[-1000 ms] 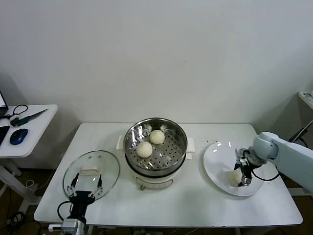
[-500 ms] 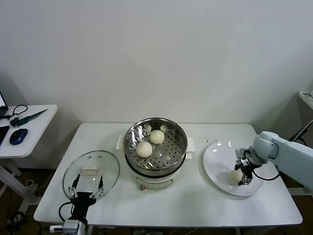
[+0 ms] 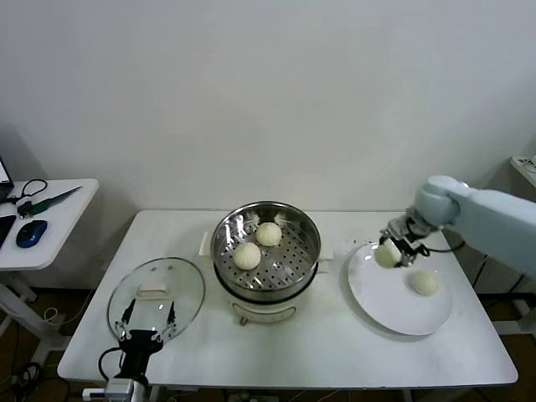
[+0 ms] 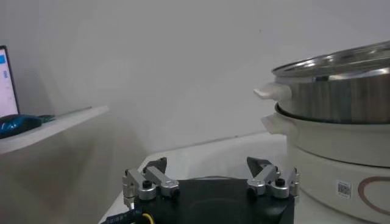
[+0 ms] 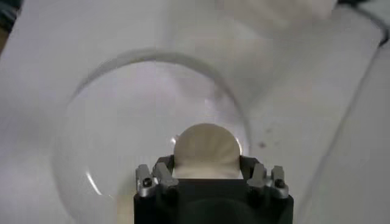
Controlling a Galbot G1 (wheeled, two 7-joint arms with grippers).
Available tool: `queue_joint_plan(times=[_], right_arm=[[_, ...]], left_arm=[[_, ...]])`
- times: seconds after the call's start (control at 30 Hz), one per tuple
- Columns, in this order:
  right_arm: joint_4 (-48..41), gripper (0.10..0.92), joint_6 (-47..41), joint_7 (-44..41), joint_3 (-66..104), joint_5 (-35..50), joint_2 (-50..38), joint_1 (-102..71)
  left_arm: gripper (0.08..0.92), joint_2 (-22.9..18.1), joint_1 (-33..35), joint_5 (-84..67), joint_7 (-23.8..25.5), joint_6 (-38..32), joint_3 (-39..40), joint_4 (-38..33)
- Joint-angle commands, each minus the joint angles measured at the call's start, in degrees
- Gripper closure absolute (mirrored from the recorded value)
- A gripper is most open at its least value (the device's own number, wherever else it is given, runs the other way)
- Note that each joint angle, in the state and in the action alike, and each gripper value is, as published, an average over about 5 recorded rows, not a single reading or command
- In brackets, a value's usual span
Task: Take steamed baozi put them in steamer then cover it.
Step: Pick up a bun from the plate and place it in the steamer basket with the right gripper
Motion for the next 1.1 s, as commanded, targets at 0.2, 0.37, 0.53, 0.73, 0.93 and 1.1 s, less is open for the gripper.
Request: queue_joint_plan(times=[0.2,0.37,0.53,0.73,0.93,1.1], right_arm=[[1.6,0.33,20.9,-0.3,-7.1,-1.4,18.8,20.4],[3.9,0.33,21.3,-0.6,-5.3,0.9,25.2,18.8],[3.9,0.33,21.3,-0.8,-4.4,0.8,29.9,15.3],[4.2,0.33,21.1,-1.0,-4.6,-0.8,32.8,10.5],[4.6,0.322,21.1,-1.5,-5.7,-2.9,33.3,6.4],[5.7,0.321,20.9,-1.7,-6.6,-3.1,33.0,4.6]], left_arm=[[0.177,0.0,0.3,0.5,-0.1,0.2,0.5,-0.2],[0.177,0.1,0.5,0.5,-0.1,0.3,0.6,-0.3],[0.177,0.4,0.7,0.3,-0.1,0.3,0.5,-0.3],[0.177,0.4,1.1,0.2,-0.1,0.1,0.3,-0.3],[0.177,0.5,1.2,-0.3,-0.2,-0.1,-0.2,0.2],[0.177,0.4,1.1,-0.7,-0.2,-0.2,-0.4,0.6]])
